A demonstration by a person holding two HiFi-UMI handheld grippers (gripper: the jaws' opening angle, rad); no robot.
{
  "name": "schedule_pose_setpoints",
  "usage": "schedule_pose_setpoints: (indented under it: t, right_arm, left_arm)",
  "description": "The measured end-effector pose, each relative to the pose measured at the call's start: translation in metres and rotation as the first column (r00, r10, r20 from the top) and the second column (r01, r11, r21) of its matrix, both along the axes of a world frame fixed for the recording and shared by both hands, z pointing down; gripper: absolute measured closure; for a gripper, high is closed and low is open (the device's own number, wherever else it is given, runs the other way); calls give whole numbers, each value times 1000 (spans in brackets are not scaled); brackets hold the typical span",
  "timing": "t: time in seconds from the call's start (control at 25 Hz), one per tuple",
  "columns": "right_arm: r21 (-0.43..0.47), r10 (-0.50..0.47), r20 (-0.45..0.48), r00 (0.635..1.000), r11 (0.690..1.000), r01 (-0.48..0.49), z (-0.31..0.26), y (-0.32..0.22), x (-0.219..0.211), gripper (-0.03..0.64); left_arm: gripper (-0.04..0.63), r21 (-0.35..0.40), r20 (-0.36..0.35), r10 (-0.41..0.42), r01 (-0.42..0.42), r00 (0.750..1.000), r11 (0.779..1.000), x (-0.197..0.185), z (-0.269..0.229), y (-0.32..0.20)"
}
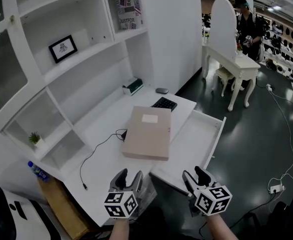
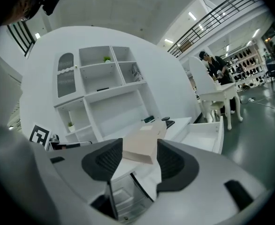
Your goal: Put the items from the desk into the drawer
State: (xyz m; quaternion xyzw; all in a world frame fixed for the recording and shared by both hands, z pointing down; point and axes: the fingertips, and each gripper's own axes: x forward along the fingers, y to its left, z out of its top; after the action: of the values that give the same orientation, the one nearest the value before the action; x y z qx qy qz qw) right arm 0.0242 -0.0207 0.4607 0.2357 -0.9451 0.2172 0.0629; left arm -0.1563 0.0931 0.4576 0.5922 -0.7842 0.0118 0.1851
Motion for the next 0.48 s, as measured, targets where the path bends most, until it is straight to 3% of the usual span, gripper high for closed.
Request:
schedule_pose_setpoints:
  t: [0.48]
  right_arm:
    - [-26,84,-25,996,996,-84,4,-50,-89,400]
  left_arm:
    - [368,-24,-15,24,-24,1000,999,-108,2,-52]
